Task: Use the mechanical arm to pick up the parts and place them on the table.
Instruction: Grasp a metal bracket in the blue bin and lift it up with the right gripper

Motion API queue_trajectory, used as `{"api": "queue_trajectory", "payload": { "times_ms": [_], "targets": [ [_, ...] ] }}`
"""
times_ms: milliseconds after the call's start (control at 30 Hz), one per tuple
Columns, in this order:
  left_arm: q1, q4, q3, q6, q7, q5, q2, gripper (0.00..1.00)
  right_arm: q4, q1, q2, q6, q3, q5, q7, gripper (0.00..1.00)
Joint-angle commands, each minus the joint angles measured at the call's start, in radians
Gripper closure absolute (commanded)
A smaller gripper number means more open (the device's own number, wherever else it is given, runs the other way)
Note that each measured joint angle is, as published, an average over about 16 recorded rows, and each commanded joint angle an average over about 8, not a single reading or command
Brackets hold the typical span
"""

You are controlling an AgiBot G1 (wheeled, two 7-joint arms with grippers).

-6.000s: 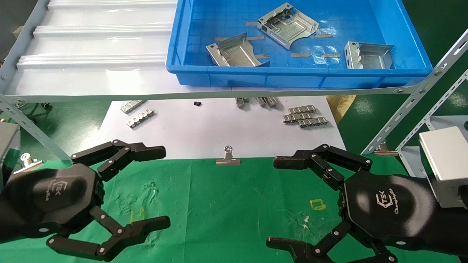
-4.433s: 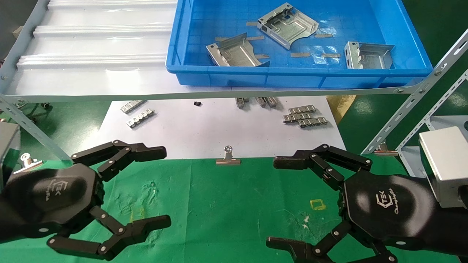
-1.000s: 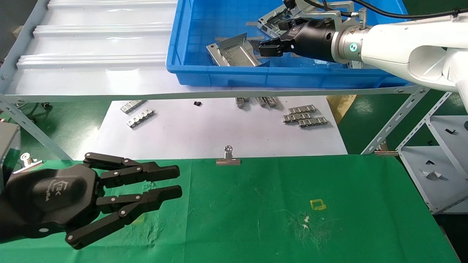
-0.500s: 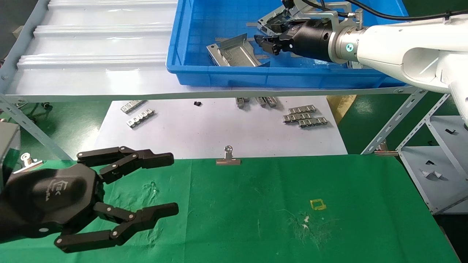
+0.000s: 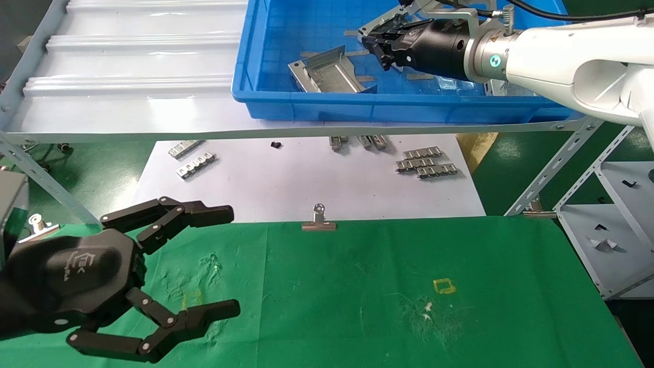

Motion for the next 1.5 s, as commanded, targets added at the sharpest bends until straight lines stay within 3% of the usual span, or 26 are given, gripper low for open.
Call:
{"api": "queue_trajectory", "payload": {
  "times_ms": [33,267,700,867,900,1100,1167,1500],
  "targets": [
    [0.0,0.0,0.0,0.0,0.0,0.0,0.0,0.0,0.002,0.003,0.003,-0.009,0.004,0.008,-0.011,1.0],
    [0.0,0.0,0.0,0.0,0.0,0.0,0.0,0.0,0.011,0.026,0.045,-0.125,0.023,0.039,-0.077,1.0],
    [0.0,0.0,0.0,0.0,0.0,0.0,0.0,0.0,0.043,0.066,0.18,-0.452,0.036,0.068,-0.206,1.0],
    [0.0,0.0,0.0,0.0,0.0,0.0,0.0,0.0,0.047,0.081,0.219,-0.519,0.034,0.067,-0.213,0.98],
    [0.0,0.0,0.0,0.0,0.0,0.0,0.0,0.0,0.046,0.082,0.221,-0.519,0.033,0.066,-0.212,0.91],
    [0.0,0.0,0.0,0.0,0.0,0.0,0.0,0.0,0.01,0.089,0.179,-0.416,0.03,0.058,-0.178,0.16],
    [0.0,0.0,0.0,0.0,0.0,0.0,0.0,0.0,-0.01,0.096,0.153,-0.364,0.022,0.044,-0.157,0.0],
    [0.0,0.0,0.0,0.0,0.0,0.0,0.0,0.0,-0.093,0.129,0.042,-0.167,-0.038,-0.045,-0.06,0.0]
  ]
}}
